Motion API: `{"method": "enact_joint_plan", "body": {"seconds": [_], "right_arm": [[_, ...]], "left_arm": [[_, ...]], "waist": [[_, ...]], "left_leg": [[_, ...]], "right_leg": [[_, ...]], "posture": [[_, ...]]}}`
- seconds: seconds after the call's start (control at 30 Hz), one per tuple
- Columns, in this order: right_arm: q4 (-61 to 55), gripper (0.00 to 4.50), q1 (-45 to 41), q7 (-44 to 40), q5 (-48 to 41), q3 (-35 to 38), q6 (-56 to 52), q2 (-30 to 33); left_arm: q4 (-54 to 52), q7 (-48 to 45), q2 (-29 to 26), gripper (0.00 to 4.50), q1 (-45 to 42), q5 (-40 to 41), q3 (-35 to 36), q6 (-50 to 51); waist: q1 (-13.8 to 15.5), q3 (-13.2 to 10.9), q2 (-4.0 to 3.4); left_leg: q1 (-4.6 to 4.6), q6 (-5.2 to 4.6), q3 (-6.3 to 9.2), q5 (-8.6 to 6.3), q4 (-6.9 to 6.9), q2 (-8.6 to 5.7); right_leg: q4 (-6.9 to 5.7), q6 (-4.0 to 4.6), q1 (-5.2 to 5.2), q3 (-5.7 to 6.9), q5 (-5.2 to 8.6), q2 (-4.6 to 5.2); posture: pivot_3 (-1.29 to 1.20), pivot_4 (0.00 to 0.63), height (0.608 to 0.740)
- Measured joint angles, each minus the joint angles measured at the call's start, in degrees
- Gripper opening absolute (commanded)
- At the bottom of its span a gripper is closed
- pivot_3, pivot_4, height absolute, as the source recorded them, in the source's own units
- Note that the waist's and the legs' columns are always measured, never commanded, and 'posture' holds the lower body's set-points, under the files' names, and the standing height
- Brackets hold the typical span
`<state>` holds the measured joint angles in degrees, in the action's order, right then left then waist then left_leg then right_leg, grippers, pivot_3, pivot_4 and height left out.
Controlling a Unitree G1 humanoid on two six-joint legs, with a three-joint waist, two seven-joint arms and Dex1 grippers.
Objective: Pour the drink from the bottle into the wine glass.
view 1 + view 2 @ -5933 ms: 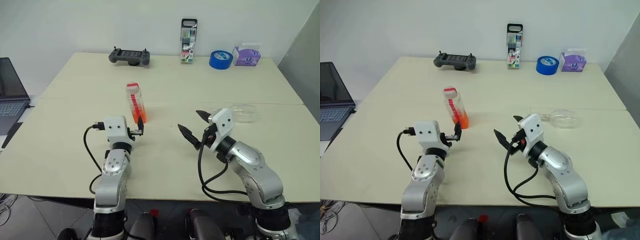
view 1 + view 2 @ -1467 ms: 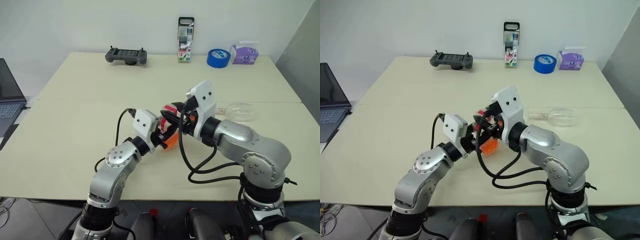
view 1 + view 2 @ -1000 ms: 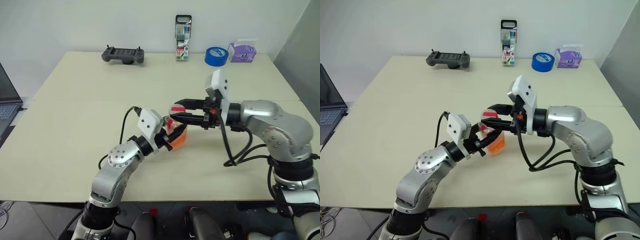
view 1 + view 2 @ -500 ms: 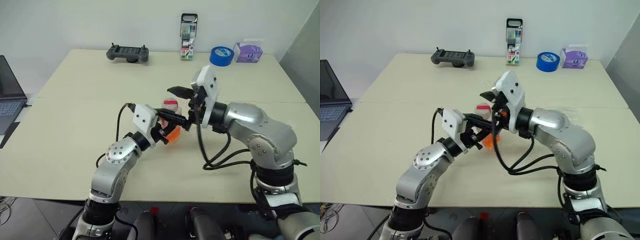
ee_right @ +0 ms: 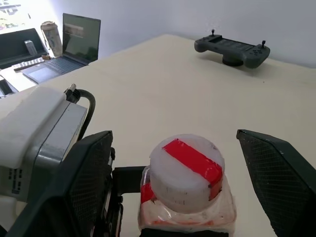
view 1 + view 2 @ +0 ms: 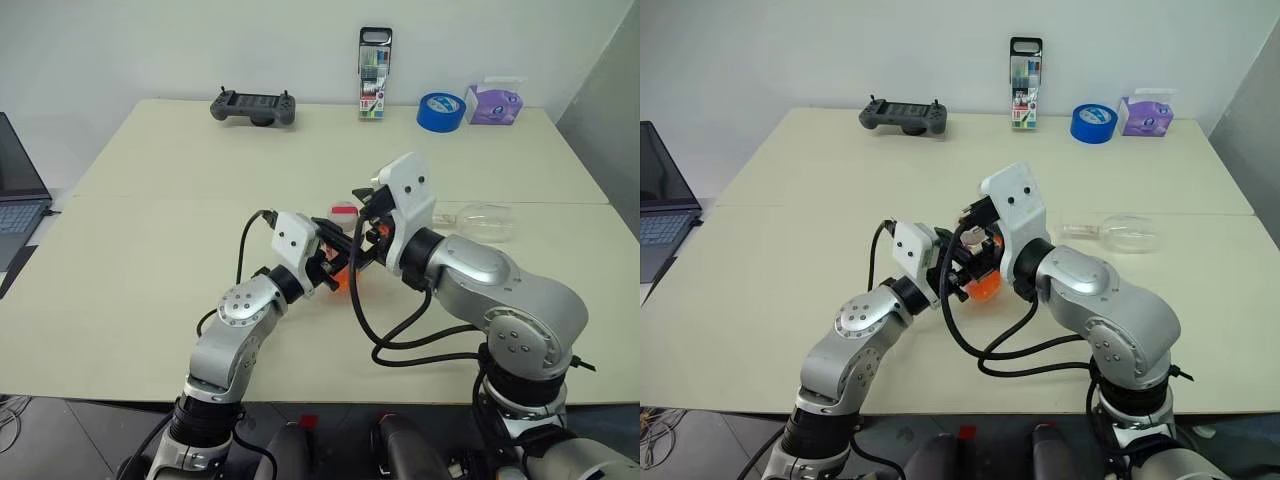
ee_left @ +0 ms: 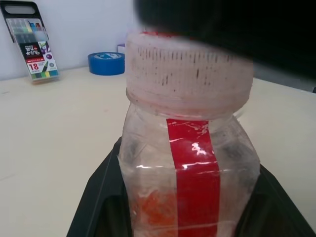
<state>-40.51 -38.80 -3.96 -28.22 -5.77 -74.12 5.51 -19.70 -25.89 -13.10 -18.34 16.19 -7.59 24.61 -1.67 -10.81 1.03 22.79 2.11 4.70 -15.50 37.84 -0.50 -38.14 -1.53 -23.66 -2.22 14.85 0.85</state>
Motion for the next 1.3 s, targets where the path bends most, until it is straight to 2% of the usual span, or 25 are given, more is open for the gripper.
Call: {"method": "enact_joint_plan", "body": {"seconds": [0.27, 0.37, 0.53, 0.73, 0.83, 0.93, 1.03, 1.07, 1.3], "right_arm": [[0.31, 4.28, 0.0, 2.86, 1.25, 0.17, -0.64, -2.34], [0.31, 3.71, -0.01, 3.02, 1.67, 0.18, -0.7, -2.8], [0.26, 1.95, -0.21, 3.04, 1.8, 0.16, -2.54, -3.07], [0.25, 1.85, -0.46, 1.6, 1.75, 0.03, -2.91, -1.18], [2.42, 1.85, -0.71, -8.36, -0.35, 0.01, 2.84, 7.08], [9.65, 1.85, -0.82, -27.37, -7.05, 4.98, 9.04, 17.22], [17.08, 1.85, -2.73, -38.88, -7.36, 4.46, 15.02, 22.63], [21.92, 1.85, -4.97, -45.28, -6.81, 3.21, 18.84, 24.98], [34.7, 1.85, -9.34, -59.14, -2.15, -0.82, 31.73, 25.99]], "left_arm": [[0.0, -0.02, -0.09, 1.8, -0.04, -0.3, 0.0, -0.24], [0.0, -0.03, -0.11, 1.8, -0.04, -0.53, 0.0, -0.24], [0.01, -0.01, -0.09, 1.8, -0.03, -0.7, -0.07, -0.21], [0.03, 0.18, -0.07, 1.8, 0.05, -0.83, -0.48, -0.08], [-0.05, 0.0, 0.36, 1.8, 0.0, -0.7, -0.79, -0.38], [-0.75, -1.44, 1.01, 1.8, -0.01, -0.61, -3.31, -0.46], [-0.55, -1.89, 1.68, 1.8, -0.51, -0.62, -4.19, -0.37], [-0.41, -2.02, 2.01, 1.8, -1.13, -0.53, -4.26, -0.35], [1.03, -2.34, 2.24, 1.79, -2.27, -0.6, -3.83, -1.2]], "waist": [[-0.07, 0.0, 0.0], [-0.09, 0.0, 0.0], [-0.1, 0.0, -0.01], [-0.13, 0.0, -0.01], [-0.08, 0.01, 0.0], [0.08, 0.0, 0.0], [-0.26, 0.0, 0.0], [-0.42, 0.0, 0.0], [-0.11, 0.0, 0.0]], "left_leg": [[0.0, 0.0, -0.04, 0.0, 0.0, -0.01], [-0.01, -0.01, -0.03, 0.0, 0.0, -0.01], [-0.01, -0.01, -0.05, 0.0, 0.01, -0.01], [-0.01, -0.01, -0.05, 0.0, 0.01, -0.01], [-0.01, -0.03, -0.1, -0.01, 0.05, -0.07], [-0.06, -0.09, -0.18, -0.02, 0.1, -0.24], [-0.16, -0.11, -0.23, -0.02, 0.09, -0.19], [-0.23, -0.11, -0.29, -0.03, 0.08, -0.1], [-0.27, -0.1, -0.24, -0.02, 0.07, 0.17]], "right_leg": [[0.0, 0.0, 0.0, 0.02, 0.0, 0.0], [-0.01, 0.0, 0.0, 0.02, 0.0, -0.01], [-0.02, 0.0, 0.0, 0.03, 0.0, -0.01], [-0.02, 0.0, 0.0, 0.03, 0.0, -0.01], [0.02, -0.01, 0.03, 0.09, -0.01, -0.02], [0.14, -0.05, 0.23, 0.17, -0.02, -0.09], [0.09, -0.06, 0.22, 0.02, -0.03, -0.11], [0.04, -0.06, 0.22, -0.05, -0.04, -0.15], [-0.1, -0.02, 0.23, 0.04, -0.06, -0.47]], "posture": [[0.0, 0.15, 0.74], [0.0, 0.15, 0.74], [0.0, 0.15, 0.74], [0.0, 0.15, 0.74], [0.0, 0.15, 0.74], [0.0, 0.15, 0.74], [0.0, 0.15, 0.74], [0.0, 0.15, 0.74], [0.0, 0.15, 0.74]]}}
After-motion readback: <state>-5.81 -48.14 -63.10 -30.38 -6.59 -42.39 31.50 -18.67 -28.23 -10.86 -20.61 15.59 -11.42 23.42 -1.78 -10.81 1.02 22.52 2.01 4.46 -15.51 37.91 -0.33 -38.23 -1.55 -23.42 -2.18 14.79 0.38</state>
